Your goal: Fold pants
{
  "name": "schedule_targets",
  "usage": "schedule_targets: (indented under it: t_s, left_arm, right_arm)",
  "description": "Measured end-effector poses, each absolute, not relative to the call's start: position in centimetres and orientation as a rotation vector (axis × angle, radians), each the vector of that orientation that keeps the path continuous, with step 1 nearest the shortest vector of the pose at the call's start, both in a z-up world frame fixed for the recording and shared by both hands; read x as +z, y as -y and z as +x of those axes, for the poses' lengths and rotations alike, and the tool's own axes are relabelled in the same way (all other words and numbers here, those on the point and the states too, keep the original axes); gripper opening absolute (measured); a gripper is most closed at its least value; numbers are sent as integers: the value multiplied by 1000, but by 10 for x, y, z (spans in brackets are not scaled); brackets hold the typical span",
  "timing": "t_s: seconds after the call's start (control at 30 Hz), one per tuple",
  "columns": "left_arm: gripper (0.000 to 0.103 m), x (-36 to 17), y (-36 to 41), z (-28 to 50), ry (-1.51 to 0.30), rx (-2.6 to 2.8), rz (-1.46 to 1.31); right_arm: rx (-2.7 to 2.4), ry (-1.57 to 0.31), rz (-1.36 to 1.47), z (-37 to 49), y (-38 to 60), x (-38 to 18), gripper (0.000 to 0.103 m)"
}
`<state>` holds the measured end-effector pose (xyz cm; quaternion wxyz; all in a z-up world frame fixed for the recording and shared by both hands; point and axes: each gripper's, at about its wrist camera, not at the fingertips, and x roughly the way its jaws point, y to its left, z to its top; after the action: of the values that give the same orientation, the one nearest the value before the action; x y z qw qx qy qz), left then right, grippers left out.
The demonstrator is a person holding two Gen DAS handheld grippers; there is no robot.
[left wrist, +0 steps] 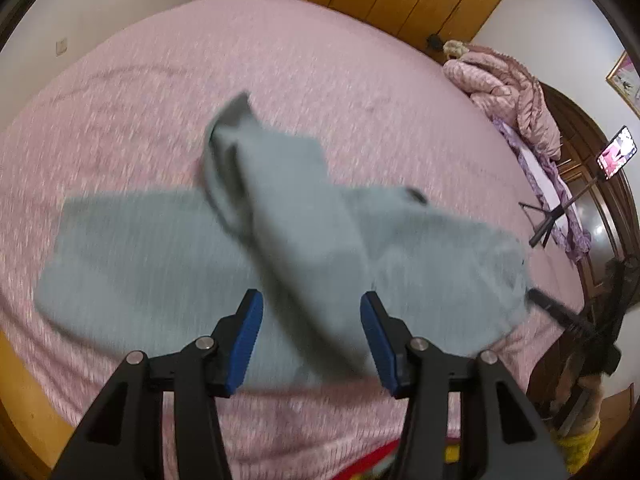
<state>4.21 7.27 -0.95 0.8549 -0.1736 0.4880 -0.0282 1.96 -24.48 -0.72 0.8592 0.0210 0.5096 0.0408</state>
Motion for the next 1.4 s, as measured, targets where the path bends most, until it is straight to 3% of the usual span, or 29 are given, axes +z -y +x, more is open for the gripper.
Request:
schedule_targets:
  t_s: [0.23,0.8,1.07,1.13,1.23,1.4]
  left_arm:
    - [53,-6,-50,90,-1010,-47,-259]
    - [53,-57,-33,185,-1067,72,-80]
    - [54,-73,-31,198,-1059,82,-42]
    - [31,-73,-34,197,-1042,100,-43]
    - [7,-69,-45,191,-1029,76,-116]
    - [3,-47,-66,171,-956,44,-260]
  right_arm:
    - [141,-1125,62,43,212,-35,34]
    - [108,-1160,144,74,206,-62,34]
    - [136,-1115,214,70,218,-67,34]
    - [141,-1110,218,68,220,-67,34]
    - [141,-1106,208,68,221,-67,34]
    - [136,-1107,197,68,220,-66,34]
